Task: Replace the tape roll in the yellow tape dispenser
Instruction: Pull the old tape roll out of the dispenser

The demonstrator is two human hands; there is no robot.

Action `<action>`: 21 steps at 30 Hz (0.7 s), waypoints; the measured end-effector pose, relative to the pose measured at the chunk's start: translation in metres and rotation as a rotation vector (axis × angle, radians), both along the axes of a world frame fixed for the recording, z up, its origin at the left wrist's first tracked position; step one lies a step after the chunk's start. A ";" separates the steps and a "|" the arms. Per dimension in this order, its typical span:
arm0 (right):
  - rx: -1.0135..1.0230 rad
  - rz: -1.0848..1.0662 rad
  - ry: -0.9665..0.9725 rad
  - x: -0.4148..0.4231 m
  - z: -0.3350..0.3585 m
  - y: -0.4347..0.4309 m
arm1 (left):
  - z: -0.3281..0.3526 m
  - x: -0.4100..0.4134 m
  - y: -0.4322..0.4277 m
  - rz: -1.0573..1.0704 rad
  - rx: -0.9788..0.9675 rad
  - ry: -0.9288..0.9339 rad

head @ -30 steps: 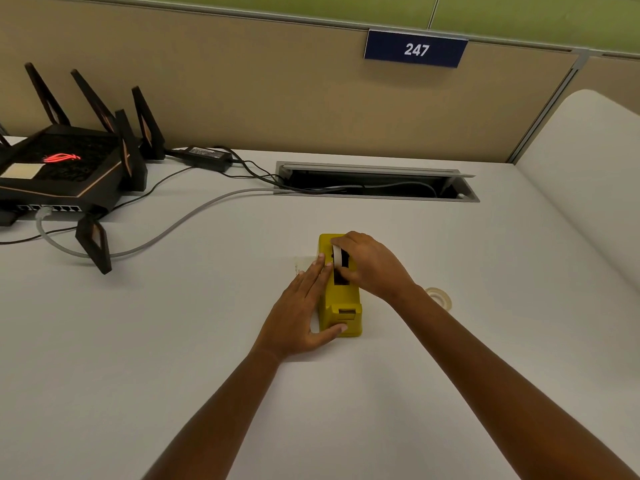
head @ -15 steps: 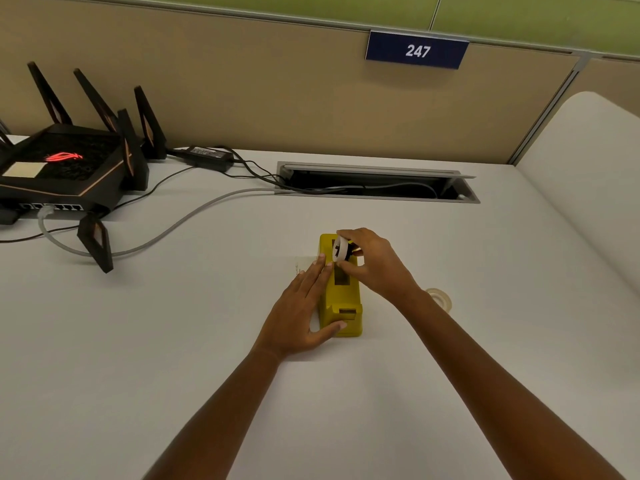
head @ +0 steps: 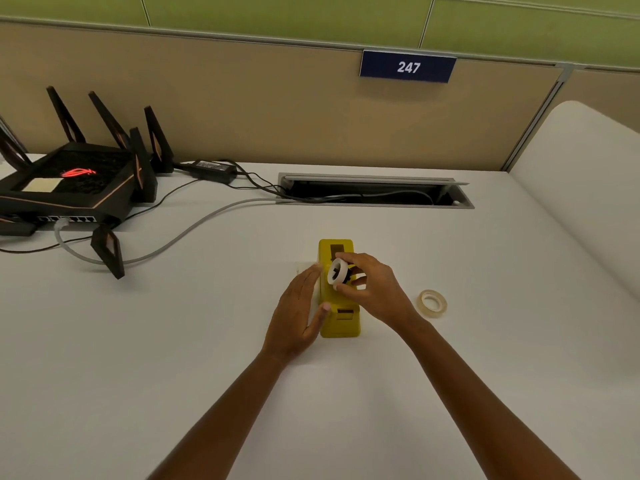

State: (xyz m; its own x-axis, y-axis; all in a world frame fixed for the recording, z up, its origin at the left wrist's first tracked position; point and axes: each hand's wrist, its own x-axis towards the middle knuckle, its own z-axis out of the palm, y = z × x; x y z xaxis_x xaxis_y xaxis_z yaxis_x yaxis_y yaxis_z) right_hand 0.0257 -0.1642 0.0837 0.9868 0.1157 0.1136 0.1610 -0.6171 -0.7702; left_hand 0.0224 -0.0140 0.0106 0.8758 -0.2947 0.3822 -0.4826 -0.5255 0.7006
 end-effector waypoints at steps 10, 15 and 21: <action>-0.002 0.039 -0.069 -0.009 0.009 0.003 | 0.030 -0.008 -0.023 0.226 -0.253 0.076; -0.002 0.037 -0.081 -0.011 0.013 0.003 | 0.040 -0.008 -0.024 0.186 -0.355 0.174; 0.034 0.059 -0.069 -0.015 0.021 0.003 | 0.046 -0.009 -0.024 0.173 -0.389 0.198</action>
State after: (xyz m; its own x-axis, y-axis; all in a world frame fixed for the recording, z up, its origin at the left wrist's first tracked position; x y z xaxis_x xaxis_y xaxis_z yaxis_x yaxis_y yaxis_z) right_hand 0.0108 -0.1612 0.1045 0.9681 0.1683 0.1855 0.2493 -0.5791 -0.7762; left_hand 0.0137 -0.0376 0.0571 0.9666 -0.0063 0.2564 -0.2487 -0.2667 0.9311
